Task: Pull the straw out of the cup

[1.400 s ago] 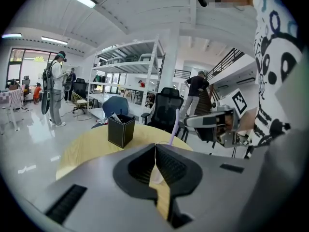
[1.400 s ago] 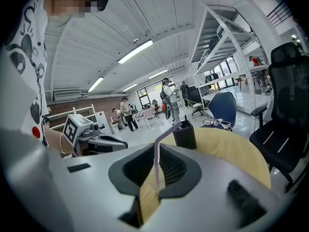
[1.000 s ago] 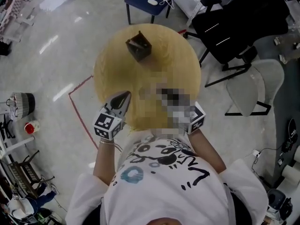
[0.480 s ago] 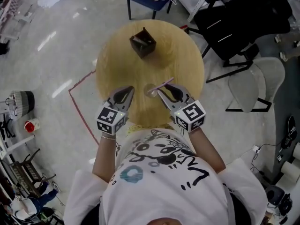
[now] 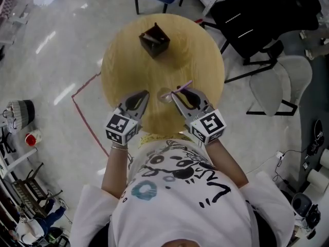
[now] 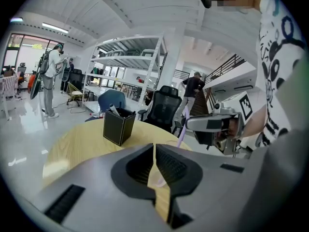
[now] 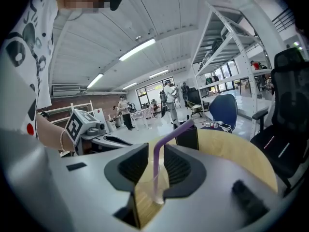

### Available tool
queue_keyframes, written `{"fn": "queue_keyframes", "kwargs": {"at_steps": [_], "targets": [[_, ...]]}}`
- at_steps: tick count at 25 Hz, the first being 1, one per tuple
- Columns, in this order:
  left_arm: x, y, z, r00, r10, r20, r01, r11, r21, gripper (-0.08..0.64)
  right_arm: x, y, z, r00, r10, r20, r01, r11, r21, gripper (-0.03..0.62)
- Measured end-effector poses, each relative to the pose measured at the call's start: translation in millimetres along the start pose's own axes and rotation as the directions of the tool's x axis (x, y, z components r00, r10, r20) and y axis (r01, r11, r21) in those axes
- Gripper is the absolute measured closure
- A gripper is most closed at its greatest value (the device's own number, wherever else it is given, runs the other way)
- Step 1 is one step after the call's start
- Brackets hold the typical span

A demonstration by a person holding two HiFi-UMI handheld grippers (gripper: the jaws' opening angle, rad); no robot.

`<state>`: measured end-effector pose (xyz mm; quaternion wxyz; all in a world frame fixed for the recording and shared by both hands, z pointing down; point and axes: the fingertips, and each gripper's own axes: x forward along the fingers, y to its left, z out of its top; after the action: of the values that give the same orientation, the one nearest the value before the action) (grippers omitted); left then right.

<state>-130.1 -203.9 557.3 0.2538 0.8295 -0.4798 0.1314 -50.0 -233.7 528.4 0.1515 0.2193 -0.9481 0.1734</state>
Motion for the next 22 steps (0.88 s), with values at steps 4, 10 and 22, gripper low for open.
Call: {"fn": "queue_keyframes", "kwargs": {"at_steps": [4, 10, 22], "targets": [[2.5, -1.5, 0.2, 1.0, -0.01, 0.008, 0.01, 1.0, -0.005, 0.543, 1.9, -0.8, 2.1, 1.0, 0.004, 0.003, -0.004, 1.0, -0.013, 0.518], [0.8, -0.7, 0.7, 1.0, -0.025, 0.012, 0.025, 1.0, -0.005, 0.543, 4.3, 4.2, 2.8, 1.0, 0.012, 0.003, -0.012, 1.0, -0.025, 0.54], [-0.8, 0.2, 0.5, 0.999, -0.03, 0.011, 0.03, 0.999, -0.013, 0.543, 7.3, 6.0, 7.7, 1.0, 0.016, 0.016, -0.016, 0.999, -0.034, 0.545]]}}
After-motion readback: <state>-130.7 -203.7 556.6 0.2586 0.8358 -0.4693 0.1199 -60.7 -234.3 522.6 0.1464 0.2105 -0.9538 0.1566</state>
